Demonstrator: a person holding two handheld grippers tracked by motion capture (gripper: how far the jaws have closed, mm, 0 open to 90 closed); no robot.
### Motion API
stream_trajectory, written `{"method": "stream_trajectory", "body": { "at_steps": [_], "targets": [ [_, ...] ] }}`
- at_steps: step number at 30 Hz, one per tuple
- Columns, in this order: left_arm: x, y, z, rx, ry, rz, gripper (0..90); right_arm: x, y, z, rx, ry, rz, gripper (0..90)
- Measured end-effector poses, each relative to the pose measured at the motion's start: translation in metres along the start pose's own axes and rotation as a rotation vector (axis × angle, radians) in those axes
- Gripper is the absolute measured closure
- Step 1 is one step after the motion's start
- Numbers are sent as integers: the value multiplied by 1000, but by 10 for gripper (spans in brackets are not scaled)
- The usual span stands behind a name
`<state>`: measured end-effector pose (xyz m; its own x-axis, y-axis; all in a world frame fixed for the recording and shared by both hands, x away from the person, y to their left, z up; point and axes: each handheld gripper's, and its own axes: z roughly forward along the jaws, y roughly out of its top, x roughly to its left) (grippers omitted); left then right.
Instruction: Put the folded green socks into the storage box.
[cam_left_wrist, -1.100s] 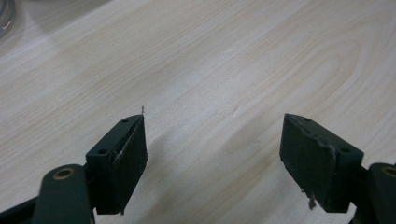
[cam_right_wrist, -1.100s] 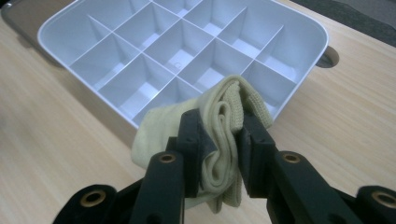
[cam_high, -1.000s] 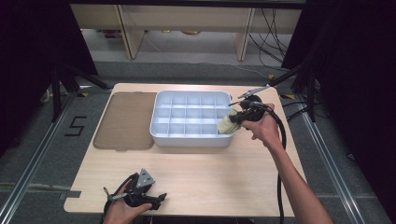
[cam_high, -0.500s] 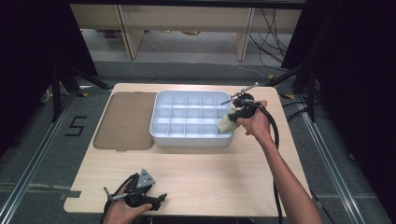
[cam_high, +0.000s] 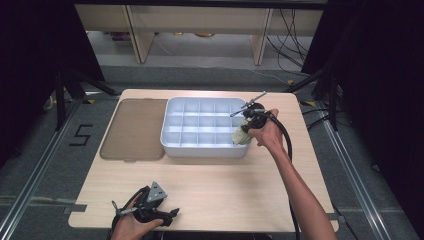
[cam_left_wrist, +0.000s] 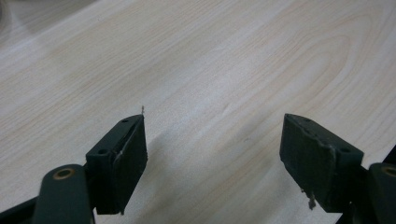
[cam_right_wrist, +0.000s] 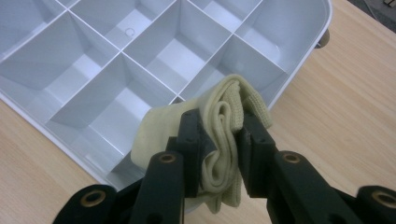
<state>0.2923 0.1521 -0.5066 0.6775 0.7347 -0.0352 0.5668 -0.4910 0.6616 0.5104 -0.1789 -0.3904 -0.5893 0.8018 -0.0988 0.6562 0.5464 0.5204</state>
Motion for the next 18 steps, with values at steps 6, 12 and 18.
{"method": "stream_trajectory", "body": {
  "at_steps": [6,12,18],
  "targets": [
    [0,0,1,0,-3,-3,226,0,-1,4,17,-14,-7,734],
    [0,0,0,1,1,7,227,-1,-1,5,16,-17,-17,734],
    [0,0,1,2,0,-1,226,-1,-1,7,34,-11,-7,734]
  ]
}}
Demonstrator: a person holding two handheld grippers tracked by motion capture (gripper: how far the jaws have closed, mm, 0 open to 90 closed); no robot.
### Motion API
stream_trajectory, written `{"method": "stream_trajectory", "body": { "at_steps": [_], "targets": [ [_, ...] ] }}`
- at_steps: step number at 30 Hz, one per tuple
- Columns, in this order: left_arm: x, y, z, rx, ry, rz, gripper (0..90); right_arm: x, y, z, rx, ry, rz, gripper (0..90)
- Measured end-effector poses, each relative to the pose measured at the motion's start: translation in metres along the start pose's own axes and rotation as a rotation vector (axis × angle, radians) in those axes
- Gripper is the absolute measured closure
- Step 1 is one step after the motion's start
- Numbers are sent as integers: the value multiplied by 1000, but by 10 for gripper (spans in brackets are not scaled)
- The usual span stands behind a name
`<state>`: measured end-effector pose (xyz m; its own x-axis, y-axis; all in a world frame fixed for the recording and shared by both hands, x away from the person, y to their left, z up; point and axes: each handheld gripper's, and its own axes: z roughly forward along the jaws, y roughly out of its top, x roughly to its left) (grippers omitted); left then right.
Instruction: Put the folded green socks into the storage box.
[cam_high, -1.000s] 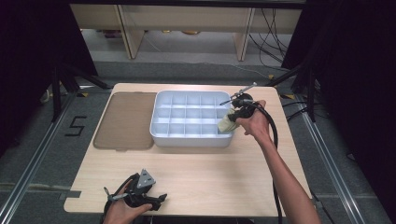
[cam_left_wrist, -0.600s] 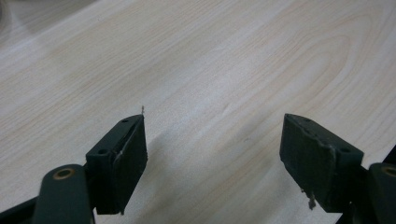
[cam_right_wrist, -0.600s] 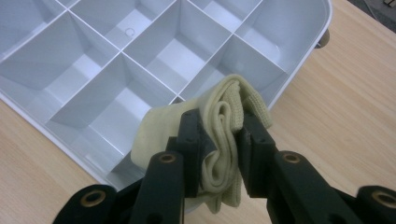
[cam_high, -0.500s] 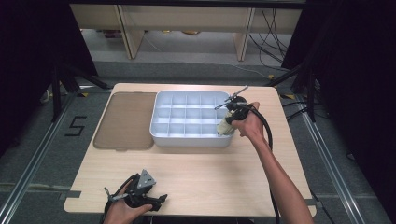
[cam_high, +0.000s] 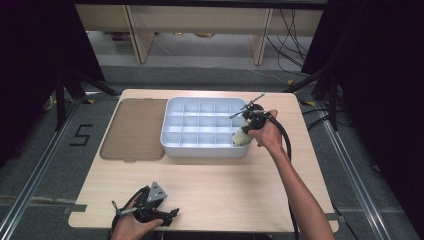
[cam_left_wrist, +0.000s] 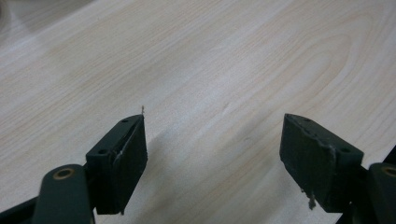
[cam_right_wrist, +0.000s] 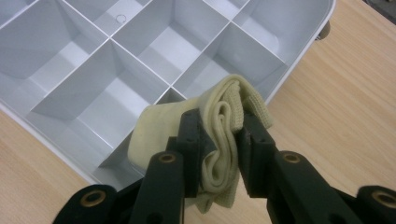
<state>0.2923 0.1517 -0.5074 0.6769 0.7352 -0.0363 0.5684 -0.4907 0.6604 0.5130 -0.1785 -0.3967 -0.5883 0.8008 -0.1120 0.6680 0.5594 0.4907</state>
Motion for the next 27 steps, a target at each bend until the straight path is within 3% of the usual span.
{"method": "stream_trajectory", "body": {
  "at_steps": [1,16,23,27],
  "targets": [
    [0,0,0,0,2,1,226,-1,1,1,1,-1,-22,734],
    [1,0,0,5,2,11,227,9,4,6,46,-38,-53,734],
    [1,0,0,3,-4,2,227,17,5,14,74,-54,-99,735],
    [2,0,0,3,1,21,226,21,4,21,89,-54,-129,735]
  ]
}}
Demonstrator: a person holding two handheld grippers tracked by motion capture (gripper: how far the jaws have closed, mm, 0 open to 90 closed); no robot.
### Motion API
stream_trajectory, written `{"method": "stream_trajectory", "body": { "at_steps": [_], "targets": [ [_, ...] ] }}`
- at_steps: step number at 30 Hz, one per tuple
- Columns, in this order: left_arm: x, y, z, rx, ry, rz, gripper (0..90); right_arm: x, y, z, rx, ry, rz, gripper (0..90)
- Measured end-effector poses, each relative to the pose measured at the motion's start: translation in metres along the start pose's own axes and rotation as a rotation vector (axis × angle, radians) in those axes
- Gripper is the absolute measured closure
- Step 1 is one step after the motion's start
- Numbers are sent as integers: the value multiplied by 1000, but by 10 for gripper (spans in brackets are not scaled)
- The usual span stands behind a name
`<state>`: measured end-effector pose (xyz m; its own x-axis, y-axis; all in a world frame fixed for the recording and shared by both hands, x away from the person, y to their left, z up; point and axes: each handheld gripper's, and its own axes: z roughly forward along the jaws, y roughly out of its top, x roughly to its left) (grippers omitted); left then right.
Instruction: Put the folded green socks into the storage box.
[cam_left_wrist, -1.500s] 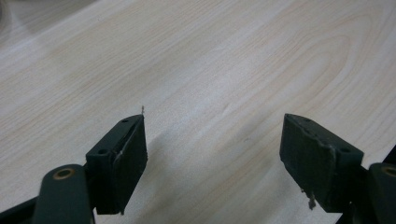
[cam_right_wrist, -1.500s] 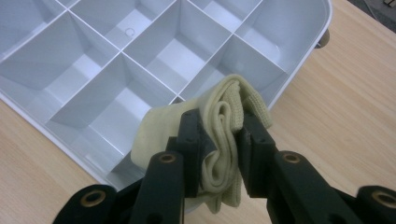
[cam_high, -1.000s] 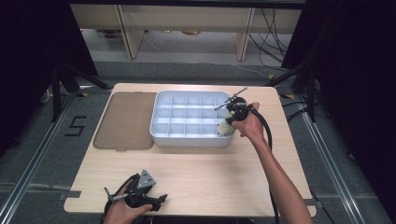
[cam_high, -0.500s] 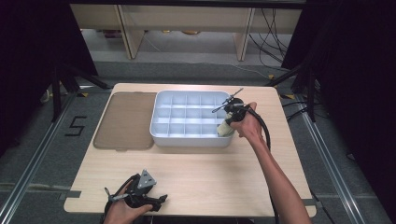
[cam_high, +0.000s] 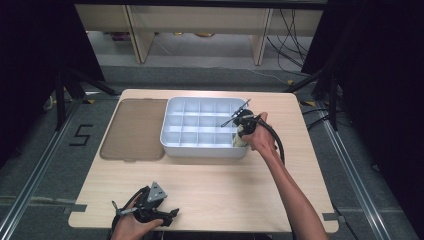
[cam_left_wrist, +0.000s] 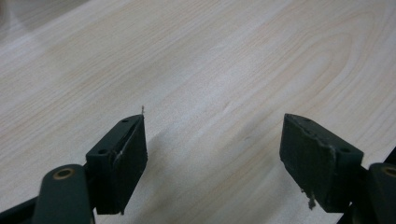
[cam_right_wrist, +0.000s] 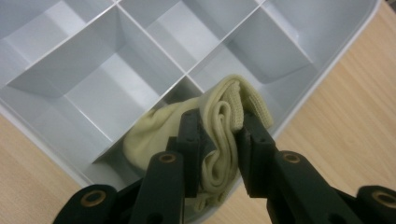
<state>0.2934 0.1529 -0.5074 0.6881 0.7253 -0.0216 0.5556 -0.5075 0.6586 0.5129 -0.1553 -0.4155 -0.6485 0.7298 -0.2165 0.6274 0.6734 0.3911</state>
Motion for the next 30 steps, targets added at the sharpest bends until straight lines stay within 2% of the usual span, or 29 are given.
{"method": "stream_trajectory", "body": {
  "at_steps": [1,2,5,14,17,22,24,26,28,30],
  "targets": [
    [0,0,0,3,0,-2,227,1,0,2,8,-1,-9,734],
    [-1,0,0,1,-19,-12,227,3,0,5,11,4,-10,735],
    [-1,-1,2,-1,-18,-25,227,6,-1,11,24,12,-10,734],
    [-2,-1,2,1,-16,-28,227,6,-5,17,32,27,2,735],
    [-2,0,2,0,-4,-21,227,6,-6,19,45,27,2,734],
    [-1,1,0,10,-6,-1,227,4,-9,25,40,34,7,731],
    [-2,0,2,9,-4,-24,227,5,-9,25,45,39,18,726],
    [-2,0,2,9,-1,-25,227,4,-9,26,41,40,13,721],
    [-1,1,1,13,-8,-3,227,3,-9,25,28,47,20,702],
    [-1,0,1,12,-8,-3,227,2,-9,21,10,59,24,645]
  ]
}}
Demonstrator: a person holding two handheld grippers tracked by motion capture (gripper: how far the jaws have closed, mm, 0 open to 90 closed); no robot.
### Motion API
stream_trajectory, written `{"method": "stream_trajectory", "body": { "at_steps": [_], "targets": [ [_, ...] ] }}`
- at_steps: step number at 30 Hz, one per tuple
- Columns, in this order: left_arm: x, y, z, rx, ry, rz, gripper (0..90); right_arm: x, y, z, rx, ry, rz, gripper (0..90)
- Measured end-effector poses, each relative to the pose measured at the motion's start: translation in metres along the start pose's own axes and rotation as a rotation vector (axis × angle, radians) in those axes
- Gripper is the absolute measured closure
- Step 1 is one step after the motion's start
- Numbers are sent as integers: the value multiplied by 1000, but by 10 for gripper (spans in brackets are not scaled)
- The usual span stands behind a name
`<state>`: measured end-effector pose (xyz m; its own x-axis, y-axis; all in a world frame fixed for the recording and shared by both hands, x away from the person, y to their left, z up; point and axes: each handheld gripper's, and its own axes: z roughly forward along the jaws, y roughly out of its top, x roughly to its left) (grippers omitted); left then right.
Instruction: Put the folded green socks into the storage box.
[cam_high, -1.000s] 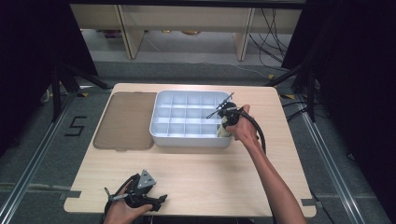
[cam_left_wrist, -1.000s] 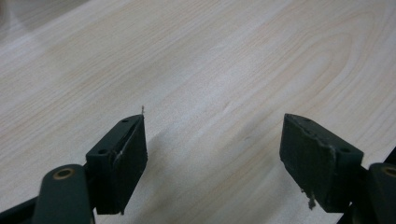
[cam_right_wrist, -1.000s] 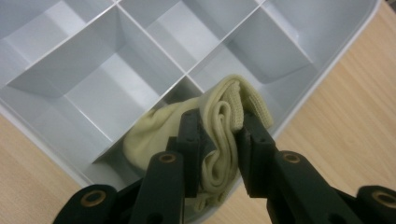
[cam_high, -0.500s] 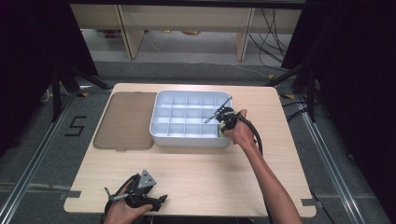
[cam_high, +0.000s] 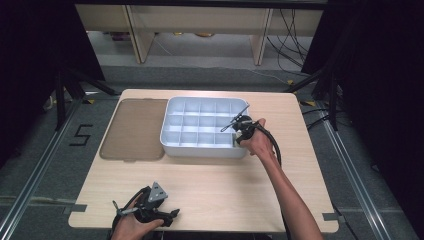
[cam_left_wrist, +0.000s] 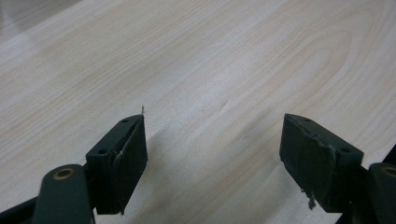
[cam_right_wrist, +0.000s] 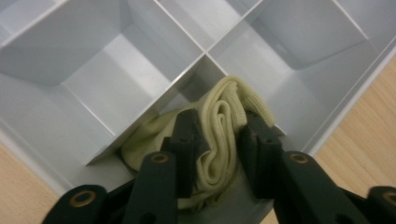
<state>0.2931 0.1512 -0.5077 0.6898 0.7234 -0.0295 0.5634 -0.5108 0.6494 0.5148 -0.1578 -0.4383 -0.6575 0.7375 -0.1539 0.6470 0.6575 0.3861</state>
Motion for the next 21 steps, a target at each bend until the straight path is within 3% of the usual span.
{"method": "stream_trajectory", "body": {
  "at_steps": [4,5,6,7,8,9,13,21],
  "targets": [
    [0,-1,1,-2,5,-15,227,-5,2,-15,-63,17,33,621],
    [0,0,1,0,-2,-10,227,-6,4,-24,-94,29,32,657],
    [0,0,1,0,-2,-10,226,-6,4,-24,-94,29,32,657],
    [0,0,2,0,1,-1,226,-7,6,-30,-101,43,27,748],
    [0,0,2,0,1,-1,227,-7,6,-30,-101,43,27,748],
    [-1,-1,2,2,0,-7,226,-7,6,-30,-89,52,23,811],
    [-1,-1,1,0,-1,-7,227,-5,6,-21,-48,47,22,862],
    [-2,-1,2,2,2,-7,226,5,4,8,17,73,29,875]
  ]
}}
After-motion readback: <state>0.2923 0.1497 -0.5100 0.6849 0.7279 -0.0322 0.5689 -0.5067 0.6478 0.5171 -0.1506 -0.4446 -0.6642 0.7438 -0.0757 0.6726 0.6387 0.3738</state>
